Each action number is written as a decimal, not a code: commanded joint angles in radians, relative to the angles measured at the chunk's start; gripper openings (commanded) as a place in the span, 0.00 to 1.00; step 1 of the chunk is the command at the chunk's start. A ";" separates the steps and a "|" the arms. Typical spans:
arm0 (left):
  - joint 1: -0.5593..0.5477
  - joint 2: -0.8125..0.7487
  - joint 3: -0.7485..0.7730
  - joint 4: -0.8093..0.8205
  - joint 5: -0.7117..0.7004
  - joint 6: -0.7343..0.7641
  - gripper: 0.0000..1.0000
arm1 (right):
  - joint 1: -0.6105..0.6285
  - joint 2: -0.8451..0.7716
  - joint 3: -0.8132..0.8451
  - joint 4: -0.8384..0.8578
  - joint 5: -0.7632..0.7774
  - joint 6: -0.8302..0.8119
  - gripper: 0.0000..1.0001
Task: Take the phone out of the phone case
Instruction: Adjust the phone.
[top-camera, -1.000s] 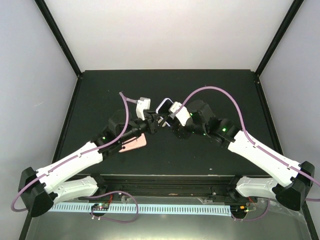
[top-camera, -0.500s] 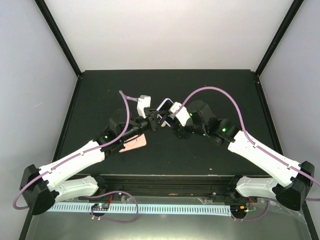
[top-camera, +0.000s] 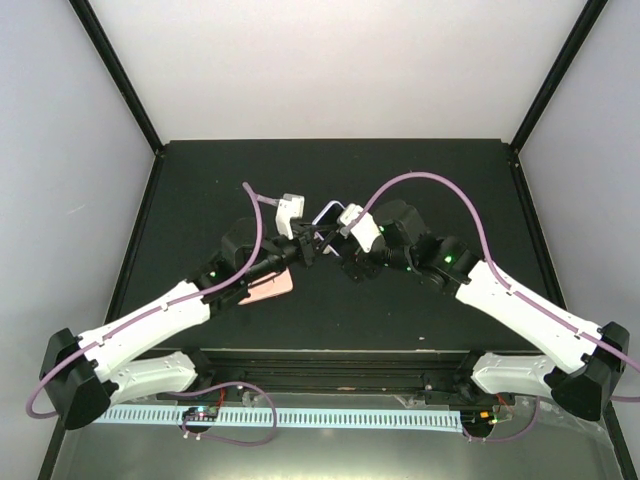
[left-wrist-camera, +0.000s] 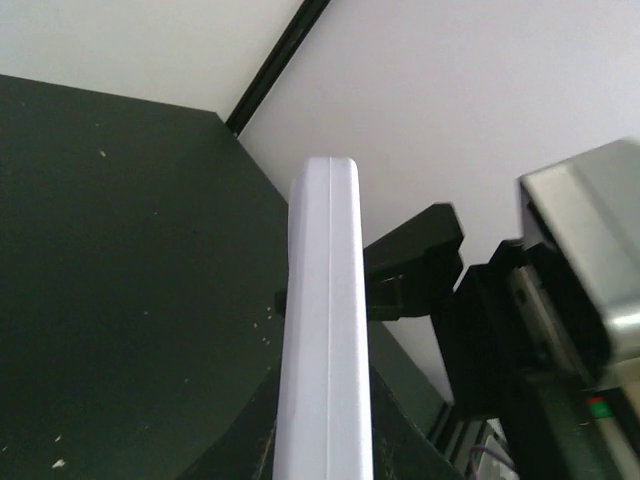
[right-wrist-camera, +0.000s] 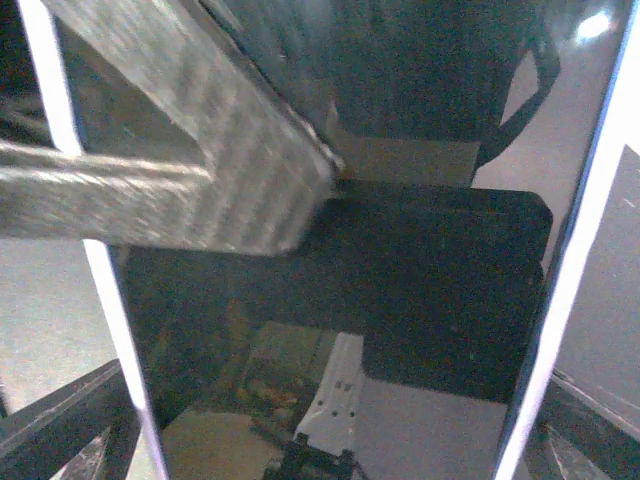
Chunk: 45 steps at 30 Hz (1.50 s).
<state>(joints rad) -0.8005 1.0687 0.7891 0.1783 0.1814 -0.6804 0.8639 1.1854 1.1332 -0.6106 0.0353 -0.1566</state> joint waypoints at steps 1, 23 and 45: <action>0.009 -0.073 0.070 -0.051 -0.009 0.073 0.02 | 0.006 -0.013 0.056 -0.015 -0.121 0.011 1.00; 0.102 -0.304 0.007 -0.251 0.672 0.388 0.01 | -0.013 -0.117 -0.014 -0.136 -0.774 -0.156 0.67; 0.101 -0.304 -0.071 -0.156 0.641 0.367 0.53 | -0.013 -0.073 0.086 -0.155 -0.904 -0.091 0.01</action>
<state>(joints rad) -0.7040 0.7715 0.7509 -0.0662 0.8158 -0.2802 0.8467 1.1091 1.1690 -0.8139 -0.8253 -0.2611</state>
